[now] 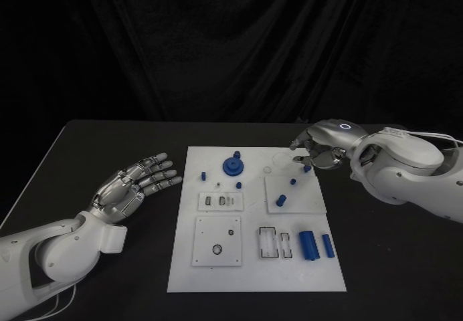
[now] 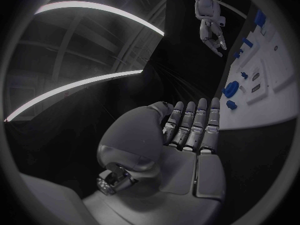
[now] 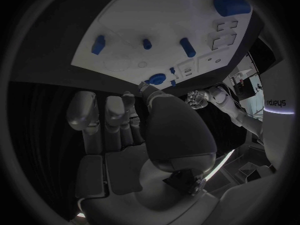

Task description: Assemble the parts on the task board

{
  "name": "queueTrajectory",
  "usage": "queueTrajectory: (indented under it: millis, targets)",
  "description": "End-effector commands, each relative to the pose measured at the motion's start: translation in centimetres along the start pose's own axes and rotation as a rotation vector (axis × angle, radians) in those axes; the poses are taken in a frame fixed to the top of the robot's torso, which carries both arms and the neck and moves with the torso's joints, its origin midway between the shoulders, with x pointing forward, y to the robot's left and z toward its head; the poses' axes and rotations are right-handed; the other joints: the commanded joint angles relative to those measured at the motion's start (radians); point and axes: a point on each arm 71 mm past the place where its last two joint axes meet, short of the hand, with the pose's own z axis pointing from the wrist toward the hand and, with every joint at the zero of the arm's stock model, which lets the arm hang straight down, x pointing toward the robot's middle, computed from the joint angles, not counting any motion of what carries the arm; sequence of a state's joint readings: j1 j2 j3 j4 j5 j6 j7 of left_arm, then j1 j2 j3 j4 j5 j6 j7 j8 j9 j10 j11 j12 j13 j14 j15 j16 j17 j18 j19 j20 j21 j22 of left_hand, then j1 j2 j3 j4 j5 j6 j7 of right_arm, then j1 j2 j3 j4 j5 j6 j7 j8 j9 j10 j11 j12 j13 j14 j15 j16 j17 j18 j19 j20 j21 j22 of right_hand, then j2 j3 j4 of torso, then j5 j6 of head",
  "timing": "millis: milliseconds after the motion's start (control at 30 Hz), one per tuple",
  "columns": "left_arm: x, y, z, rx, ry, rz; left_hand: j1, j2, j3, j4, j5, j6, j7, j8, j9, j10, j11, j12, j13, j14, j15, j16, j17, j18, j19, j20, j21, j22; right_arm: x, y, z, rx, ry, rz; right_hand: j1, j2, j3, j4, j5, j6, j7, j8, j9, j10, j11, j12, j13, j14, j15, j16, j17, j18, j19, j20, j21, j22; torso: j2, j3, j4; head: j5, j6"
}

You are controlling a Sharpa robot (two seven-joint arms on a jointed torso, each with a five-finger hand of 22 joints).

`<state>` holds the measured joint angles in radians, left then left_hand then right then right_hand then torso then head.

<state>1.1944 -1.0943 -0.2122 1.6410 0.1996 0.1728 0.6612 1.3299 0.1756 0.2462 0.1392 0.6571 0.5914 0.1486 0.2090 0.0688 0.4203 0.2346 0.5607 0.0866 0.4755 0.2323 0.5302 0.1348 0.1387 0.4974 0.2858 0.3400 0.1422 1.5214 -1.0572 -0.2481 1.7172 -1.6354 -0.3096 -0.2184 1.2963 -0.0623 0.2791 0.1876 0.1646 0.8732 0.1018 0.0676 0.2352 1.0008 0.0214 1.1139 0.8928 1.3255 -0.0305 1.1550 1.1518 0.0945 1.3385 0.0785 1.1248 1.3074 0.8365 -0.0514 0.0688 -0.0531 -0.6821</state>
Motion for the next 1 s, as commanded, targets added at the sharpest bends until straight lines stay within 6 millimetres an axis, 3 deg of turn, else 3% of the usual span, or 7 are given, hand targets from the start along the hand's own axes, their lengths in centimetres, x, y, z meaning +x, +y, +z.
queueTrajectory:
  millis: [33, 133, 233, 367, 467, 867, 1000]
  targets:
    - [0.1, 0.0, 0.0, 0.011, 0.001, -0.006, -0.009, -0.003, 0.007, 0.000, -0.005, 0.004, 0.002, 0.002, 0.001, 0.000, 0.006, 0.003, 0.001, -0.001, 0.004, 0.003, 0.000, -0.018, -0.005, 0.000, 0.006, 0.000, 0.3, -1.1, -0.8, 0.054, 0.010, -0.004, 0.005, -0.011, -0.003, 0.011, -0.023, -0.023, -0.005, -0.005, -0.013, -0.009, -0.003, -0.023, -0.023, -0.003, -0.004, -0.026, -0.019, 0.005, 0.001, 0.000, -0.025, 0.110, -0.001, -0.0005, -0.0001, -0.005, -0.001]
    - [0.1, 0.0, 0.0, 0.011, 0.002, -0.006, -0.009, -0.003, 0.007, 0.000, -0.005, 0.004, 0.002, 0.002, 0.001, 0.000, 0.006, 0.003, 0.001, -0.001, 0.004, 0.003, 0.000, -0.018, -0.005, 0.000, 0.006, 0.000, 0.8, -2.1, -1.3, 0.088, 0.030, -0.005, 0.014, -0.015, -0.009, 0.014, -0.038, -0.039, -0.006, -0.004, -0.022, -0.019, -0.004, -0.040, -0.040, -0.007, -0.005, -0.044, -0.029, 0.007, -0.003, -0.002, -0.041, 0.104, 0.000, 0.0007, 0.0036, -0.010, 0.000]
    - [0.1, 0.1, 0.1, 0.010, 0.005, -0.007, -0.009, -0.003, 0.007, 0.000, -0.005, 0.004, 0.002, 0.002, 0.001, 0.000, 0.006, 0.003, 0.001, -0.001, 0.004, 0.003, 0.000, -0.018, -0.005, 0.000, 0.006, 0.000, 1.5, -2.9, -1.7, 0.114, 0.044, -0.004, 0.023, -0.017, -0.012, 0.014, -0.042, -0.051, -0.008, -0.005, -0.028, -0.018, -0.005, -0.044, -0.043, -0.006, -0.006, -0.050, -0.031, 0.007, -0.003, -0.002, -0.047, 0.103, 0.002, 0.0019, 0.0028, -0.011, 0.001]
    - [0.1, 0.1, 0.2, 0.009, 0.006, -0.008, -0.009, -0.003, 0.007, 0.000, -0.005, 0.004, 0.002, 0.002, 0.001, 0.000, 0.006, 0.003, 0.001, -0.001, 0.004, 0.003, 0.000, -0.018, -0.005, 0.000, 0.006, 0.000, 2.4, -3.6, -1.9, 0.133, 0.050, -0.001, 0.034, -0.020, -0.016, 0.015, -0.044, -0.073, -0.011, -0.006, -0.037, -0.017, -0.007, -0.048, -0.047, -0.003, -0.007, -0.056, -0.032, 0.007, -0.002, -0.003, -0.052, 0.102, 0.002, 0.0008, 0.0014, -0.009, 0.001]
    - [0.1, 0.1, 0.2, 0.008, 0.006, -0.008, -0.009, -0.003, 0.007, 0.000, -0.005, 0.004, 0.002, 0.002, 0.001, 0.000, 0.006, 0.003, 0.001, -0.001, 0.004, 0.003, 0.000, -0.018, -0.005, 0.000, 0.006, 0.000, 2.7, -3.9, -1.8, 0.138, 0.050, -0.001, 0.039, -0.022, -0.020, 0.017, -0.044, -0.088, -0.013, -0.006, -0.043, -0.016, -0.008, -0.051, -0.050, -0.002, -0.008, -0.060, -0.034, 0.007, -0.001, -0.004, -0.056, 0.101, 0.002, -0.0002, 0.0017, -0.008, -0.001]
    - [0.0, 0.2, 0.2, 0.002, 0.008, -0.010, -0.011, -0.004, 0.011, 0.000, -0.006, 0.005, 0.002, 0.002, 0.001, 0.003, 0.007, 0.005, 0.001, -0.001, 0.004, 0.005, 0.000, -0.018, -0.006, 0.000, 0.007, 0.000, 3.9, -4.3, -1.3, 0.145, 0.068, -0.004, 0.042, -0.025, -0.027, 0.022, -0.048, -0.104, -0.013, -0.005, -0.049, -0.021, -0.009, -0.060, -0.058, -0.005, -0.008, -0.072, -0.040, 0.009, -0.002, -0.005, -0.066, 0.099, 0.003, 0.0014, 0.0053, -0.012, -0.003]
    - [0.0, 0.2, 0.2, 0.000, 0.009, -0.010, -0.011, -0.004, 0.011, 0.000, -0.006, 0.005, 0.002, 0.002, 0.001, 0.003, 0.007, 0.005, 0.001, -0.001, 0.004, 0.005, 0.000, -0.018, -0.006, 0.000, 0.007, 0.000, 4.1, -4.3, -1.2, 0.148, 0.074, -0.006, 0.043, -0.026, -0.028, 0.022, -0.049, -0.105, -0.012, -0.005, -0.050, -0.023, -0.008, -0.062, -0.061, -0.006, -0.008, -0.074, -0.042, 0.009, -0.003, -0.005, -0.068, 0.098, 0.002, 0.0002, 0.0030, -0.010, -0.005]
